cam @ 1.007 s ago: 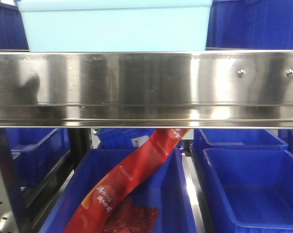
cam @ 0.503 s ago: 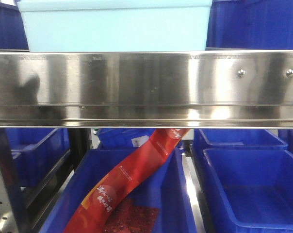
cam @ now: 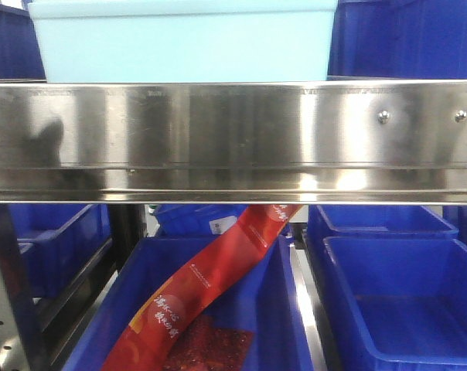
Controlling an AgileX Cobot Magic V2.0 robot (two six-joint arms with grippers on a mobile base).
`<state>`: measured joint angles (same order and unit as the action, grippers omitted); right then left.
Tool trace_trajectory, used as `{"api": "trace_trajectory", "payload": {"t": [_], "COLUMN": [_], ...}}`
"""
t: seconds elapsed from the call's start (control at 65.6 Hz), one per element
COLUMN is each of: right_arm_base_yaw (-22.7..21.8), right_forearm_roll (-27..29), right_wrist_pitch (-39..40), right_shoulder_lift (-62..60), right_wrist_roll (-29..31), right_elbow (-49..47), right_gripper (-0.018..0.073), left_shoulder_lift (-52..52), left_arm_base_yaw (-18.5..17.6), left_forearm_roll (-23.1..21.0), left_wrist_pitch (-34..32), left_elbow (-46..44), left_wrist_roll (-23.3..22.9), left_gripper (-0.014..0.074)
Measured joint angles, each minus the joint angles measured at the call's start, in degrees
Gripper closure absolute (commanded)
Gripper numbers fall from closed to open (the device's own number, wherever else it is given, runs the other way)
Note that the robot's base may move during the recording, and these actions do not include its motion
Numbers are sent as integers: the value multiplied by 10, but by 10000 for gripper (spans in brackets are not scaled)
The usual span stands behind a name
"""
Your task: Move two blue bins to right shelf middle
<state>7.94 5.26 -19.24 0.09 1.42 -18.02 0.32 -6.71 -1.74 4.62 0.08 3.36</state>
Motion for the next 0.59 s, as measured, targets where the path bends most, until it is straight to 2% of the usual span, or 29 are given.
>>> {"api": "trace_trajectory", "payload": {"t": [0.092,0.198,0.381,0.595], "right_arm_base_yaw": [-45,-74,-82,-82], "right_forearm_roll": [45,58,59,7], "right_wrist_pitch": [24,30,64,113], "right_shoulder_lift": [0,0,0,0], "right_wrist_roll": [16,19,20,21], "right_elbow": [45,92,159,179], "right_gripper": [721,721,721,721], "left_shoulder_lift": [0,0,0,0], "left_arm_base_yaw": [0,0,0,0], "left_forearm_roll": [0,0,0,0], "left_wrist_pitch": [-1,-1,-1,-1], "left_elbow": [0,0,0,0], "left_wrist_roll": [0,0,0,0], "left_gripper": [707,707,707,707]}}
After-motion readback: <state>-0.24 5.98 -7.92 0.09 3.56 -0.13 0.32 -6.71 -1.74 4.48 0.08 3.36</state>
